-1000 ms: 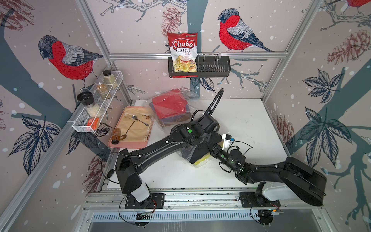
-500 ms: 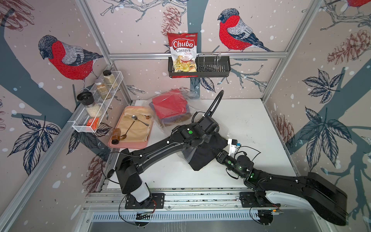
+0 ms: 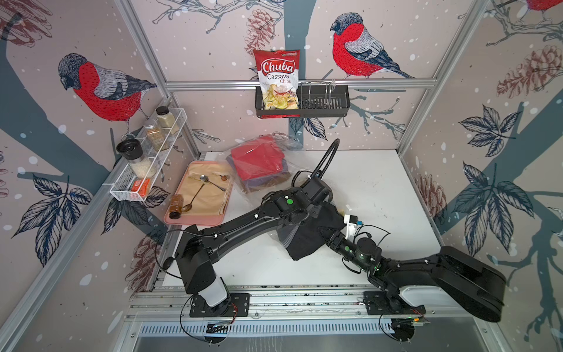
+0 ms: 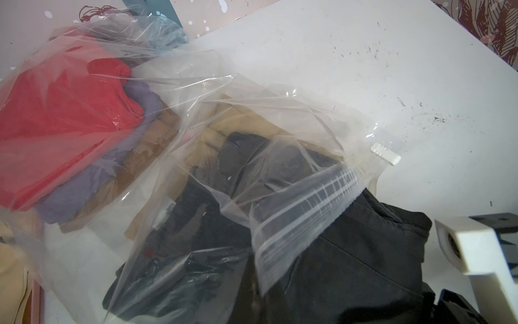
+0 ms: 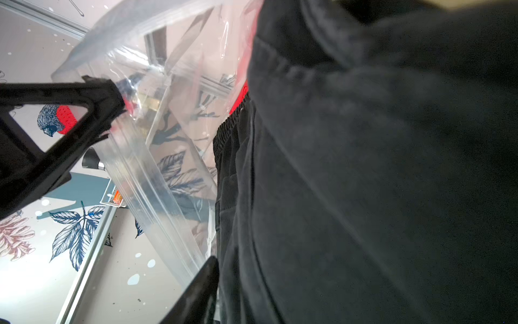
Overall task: Take the trousers out of the vacuum bag
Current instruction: Take out the trousers from the vacuum bag.
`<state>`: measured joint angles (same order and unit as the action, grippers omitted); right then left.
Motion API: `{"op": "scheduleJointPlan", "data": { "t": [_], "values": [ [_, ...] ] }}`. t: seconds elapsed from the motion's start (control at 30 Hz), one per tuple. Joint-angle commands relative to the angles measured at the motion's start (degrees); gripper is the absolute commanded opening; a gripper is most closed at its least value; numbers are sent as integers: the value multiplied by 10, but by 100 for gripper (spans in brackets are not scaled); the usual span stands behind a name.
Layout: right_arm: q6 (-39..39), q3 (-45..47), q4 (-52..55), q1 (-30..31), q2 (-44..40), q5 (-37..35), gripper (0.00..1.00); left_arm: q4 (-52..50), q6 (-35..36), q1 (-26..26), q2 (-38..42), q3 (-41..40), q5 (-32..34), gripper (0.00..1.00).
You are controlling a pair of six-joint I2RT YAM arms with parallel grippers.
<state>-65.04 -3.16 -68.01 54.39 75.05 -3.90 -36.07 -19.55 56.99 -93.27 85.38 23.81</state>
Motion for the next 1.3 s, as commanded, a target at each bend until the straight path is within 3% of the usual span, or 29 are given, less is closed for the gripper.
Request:
{"op": "scheduleJointPlan", "data": {
  "t": [0.0, 0.17, 0.43, 0.8, 1.1, 1.27],
  "values": [
    [-31, 3, -110, 12, 32, -3, 57, 28, -1, -2, -1, -2, -4, 0],
    [-45, 1, -179, 41, 91, -28, 61, 30, -1, -2, -3, -3, -7, 0],
    [-73, 0, -292, 47, 192, -39, 60, 35, -3, -3, 5, -14, -9, 0],
    [-96, 13, -389, 40, 273, -49, 39, 39, -3, -2, 8, -24, -5, 0],
    [-80, 13, -382, 37, 257, -41, 12, 41, -3, -2, 11, -30, -2, 0],
    [-71, 21, -343, 34, 218, -42, 2, 42, -3, -7, 16, -34, -4, 0]
  ]
}}
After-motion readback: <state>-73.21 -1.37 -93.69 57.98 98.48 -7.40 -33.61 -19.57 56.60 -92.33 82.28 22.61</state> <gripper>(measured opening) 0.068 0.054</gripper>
